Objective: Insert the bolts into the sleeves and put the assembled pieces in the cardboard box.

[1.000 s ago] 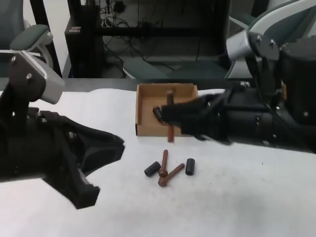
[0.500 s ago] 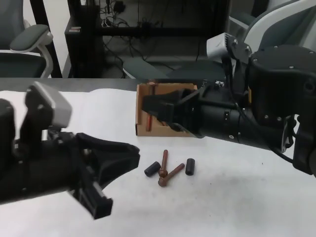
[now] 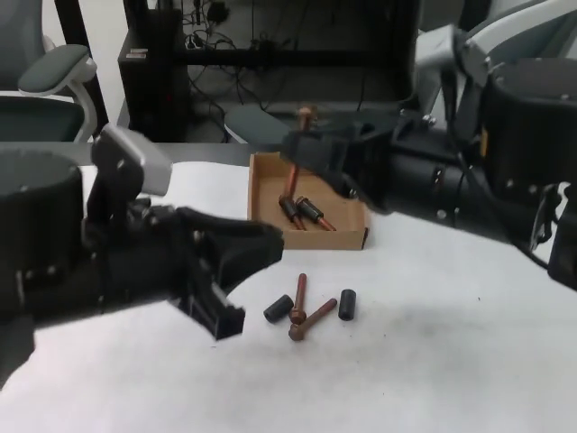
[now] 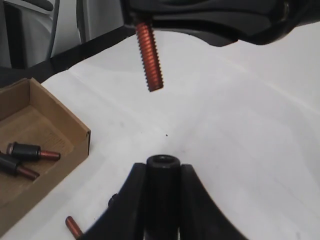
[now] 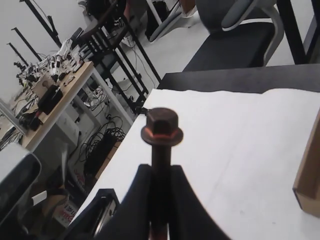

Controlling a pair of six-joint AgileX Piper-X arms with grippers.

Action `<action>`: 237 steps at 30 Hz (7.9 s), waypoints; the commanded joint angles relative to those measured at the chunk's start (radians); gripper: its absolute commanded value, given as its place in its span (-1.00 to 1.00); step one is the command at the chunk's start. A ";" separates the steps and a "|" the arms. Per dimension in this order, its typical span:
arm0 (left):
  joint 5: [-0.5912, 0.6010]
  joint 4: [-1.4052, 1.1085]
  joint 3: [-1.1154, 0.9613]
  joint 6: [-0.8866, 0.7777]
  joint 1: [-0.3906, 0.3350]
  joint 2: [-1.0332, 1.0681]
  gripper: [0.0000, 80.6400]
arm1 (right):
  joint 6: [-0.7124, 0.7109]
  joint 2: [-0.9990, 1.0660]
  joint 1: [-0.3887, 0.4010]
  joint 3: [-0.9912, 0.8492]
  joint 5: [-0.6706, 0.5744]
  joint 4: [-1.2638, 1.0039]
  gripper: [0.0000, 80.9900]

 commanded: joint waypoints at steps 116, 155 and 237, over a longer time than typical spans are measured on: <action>-0.132 -0.042 -0.168 -0.048 0.048 0.081 -0.96 | -0.139 0.089 0.123 -0.165 0.103 0.130 0.73; -0.214 0.524 -0.364 0.281 0.172 0.092 -0.96 | -0.276 -0.116 0.069 -0.169 0.079 0.576 0.73; -0.418 1.023 -1.407 0.302 0.012 1.066 0.21 | -0.327 -0.527 0.078 0.120 0.308 0.652 0.73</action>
